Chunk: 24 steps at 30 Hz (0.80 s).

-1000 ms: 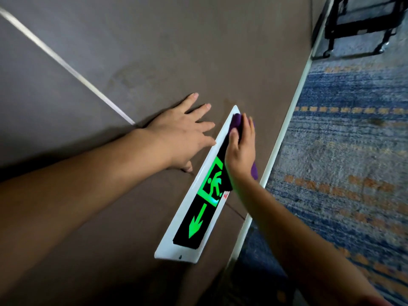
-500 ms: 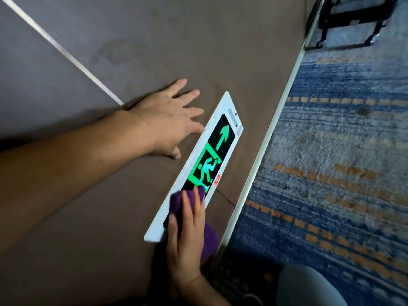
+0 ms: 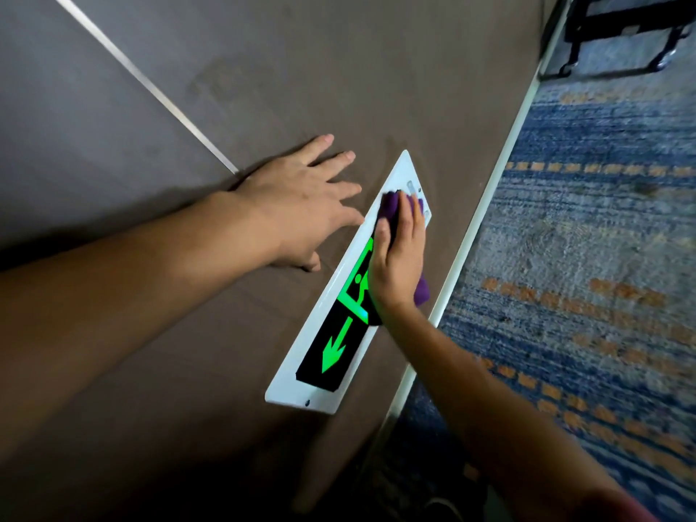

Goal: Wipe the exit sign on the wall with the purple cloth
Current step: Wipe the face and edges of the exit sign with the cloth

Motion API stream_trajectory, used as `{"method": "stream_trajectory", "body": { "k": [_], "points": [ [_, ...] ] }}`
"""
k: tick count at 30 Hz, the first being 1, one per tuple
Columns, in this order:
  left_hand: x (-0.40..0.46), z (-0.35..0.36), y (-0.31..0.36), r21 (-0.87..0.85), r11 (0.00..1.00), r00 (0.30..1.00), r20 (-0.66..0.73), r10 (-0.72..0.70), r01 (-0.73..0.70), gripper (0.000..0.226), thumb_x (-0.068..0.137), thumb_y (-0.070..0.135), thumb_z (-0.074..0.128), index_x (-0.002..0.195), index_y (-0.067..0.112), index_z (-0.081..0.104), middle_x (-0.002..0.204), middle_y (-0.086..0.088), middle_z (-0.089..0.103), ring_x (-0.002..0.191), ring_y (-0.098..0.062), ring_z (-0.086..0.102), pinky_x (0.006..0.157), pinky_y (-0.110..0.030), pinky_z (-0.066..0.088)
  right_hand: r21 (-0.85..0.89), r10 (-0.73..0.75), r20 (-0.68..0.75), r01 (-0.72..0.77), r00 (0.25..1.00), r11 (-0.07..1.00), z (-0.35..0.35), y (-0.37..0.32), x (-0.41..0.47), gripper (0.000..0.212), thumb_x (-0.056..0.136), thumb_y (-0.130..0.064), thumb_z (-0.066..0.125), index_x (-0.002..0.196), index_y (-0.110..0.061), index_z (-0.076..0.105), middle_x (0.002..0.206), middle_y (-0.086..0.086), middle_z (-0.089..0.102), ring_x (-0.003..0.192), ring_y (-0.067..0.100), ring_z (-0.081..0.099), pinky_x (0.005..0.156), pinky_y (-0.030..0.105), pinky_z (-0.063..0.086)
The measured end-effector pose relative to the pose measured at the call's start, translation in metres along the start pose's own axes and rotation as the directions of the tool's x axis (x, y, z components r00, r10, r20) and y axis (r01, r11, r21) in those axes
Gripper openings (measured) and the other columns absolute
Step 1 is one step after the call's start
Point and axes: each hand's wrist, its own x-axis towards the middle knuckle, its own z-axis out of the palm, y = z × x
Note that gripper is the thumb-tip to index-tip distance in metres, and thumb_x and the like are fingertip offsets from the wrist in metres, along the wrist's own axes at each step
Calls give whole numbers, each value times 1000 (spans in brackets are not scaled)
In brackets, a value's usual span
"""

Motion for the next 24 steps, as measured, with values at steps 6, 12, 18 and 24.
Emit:
{"method": "stream_trajectory", "body": {
  "k": [6,12,18,24],
  "points": [
    [0,-3,0,2,1000,1000,18,4,-4,85,85,73,57,157,40,25,171,-1,18,159,-33,-3,127,-57,-4,93,154,-66,-147,986,985,-1,-16,13,48,108,-39,46,154,-26,47,165,-2,39,155,12,29,124,47,31],
    [0,-6,-2,3,1000,999,46,11,-11,86,86,75,55,158,41,23,172,1,14,159,-32,-5,127,-57,-4,69,-51,72,46,996,997,3,-30,-130,48,108,-38,50,155,-37,42,171,-8,27,161,21,17,127,48,25],
    [-1,-6,-1,10,1000,999,47,9,-10,86,86,75,54,158,41,22,172,1,14,159,-32,-6,127,-56,-5,-12,-109,147,112,983,994,0,-22,-186,50,107,-50,42,157,-45,34,172,-23,12,161,28,18,121,62,30],
    [-2,-5,-1,13,1000,999,37,1,-1,84,86,75,54,157,39,26,171,1,16,159,-31,-4,127,-56,-4,-11,-126,102,128,987,992,-1,-6,-121,50,107,-47,43,153,-27,44,167,0,32,159,30,24,123,59,27]
  ]
}}
